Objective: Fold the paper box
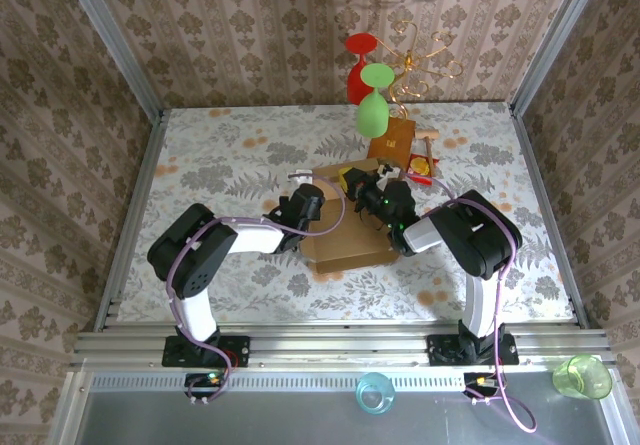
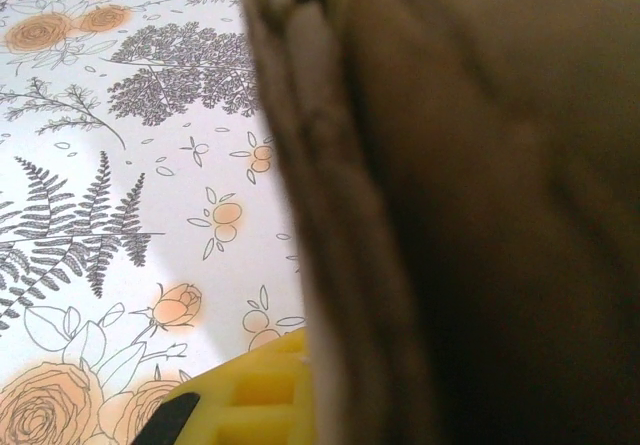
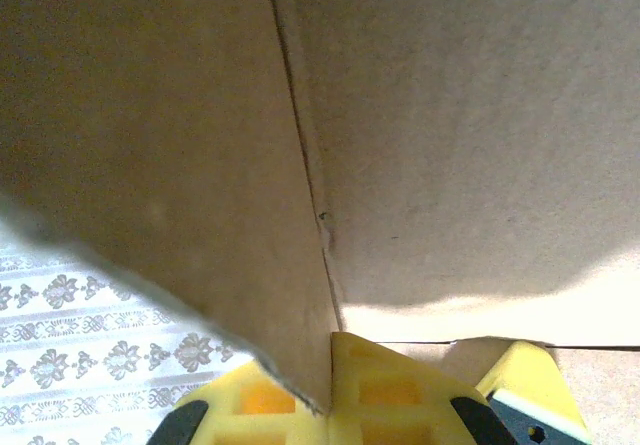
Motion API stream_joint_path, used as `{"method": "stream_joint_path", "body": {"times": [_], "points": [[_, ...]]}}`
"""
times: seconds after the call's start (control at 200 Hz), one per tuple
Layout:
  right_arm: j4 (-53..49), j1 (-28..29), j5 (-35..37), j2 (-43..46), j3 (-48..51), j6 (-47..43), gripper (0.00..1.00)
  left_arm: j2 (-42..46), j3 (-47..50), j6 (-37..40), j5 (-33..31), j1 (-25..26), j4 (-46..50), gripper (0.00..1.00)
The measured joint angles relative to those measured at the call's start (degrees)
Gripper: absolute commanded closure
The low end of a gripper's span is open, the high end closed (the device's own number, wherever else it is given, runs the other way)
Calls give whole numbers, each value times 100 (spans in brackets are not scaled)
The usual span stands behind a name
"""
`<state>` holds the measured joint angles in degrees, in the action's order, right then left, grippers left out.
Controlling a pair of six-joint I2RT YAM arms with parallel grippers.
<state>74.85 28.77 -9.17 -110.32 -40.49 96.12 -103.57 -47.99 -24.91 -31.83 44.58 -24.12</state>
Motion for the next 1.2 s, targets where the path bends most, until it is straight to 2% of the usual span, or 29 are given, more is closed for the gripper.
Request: {"method": "stream_joint_path", "body": {"times": [0.365,0.44,0.58,0.74,0.855,0.99,1.195], "points": [[-439,-15,138,660,708,0,53,44,90,120,-442,-70,87,100],[-791,-50,175,1104,885,-98,45,127,177,181,-514,-87,129,100],[-1775,-109,275,2393,1095,-470,37,284,341,291,-570,-118,188,100],[-3373,-247,487,4109,1051,-1233,36,439,505,411,-560,-168,205,100],[-4284,-431,629,4680,831,-1685,36,605,675,479,-529,-192,181,100],[-4883,-525,640,4590,616,-1952,40,750,852,557,-463,-192,138,100],[-5136,-505,544,3668,160,-2120,42,776,925,636,-376,-197,55,100]]}}
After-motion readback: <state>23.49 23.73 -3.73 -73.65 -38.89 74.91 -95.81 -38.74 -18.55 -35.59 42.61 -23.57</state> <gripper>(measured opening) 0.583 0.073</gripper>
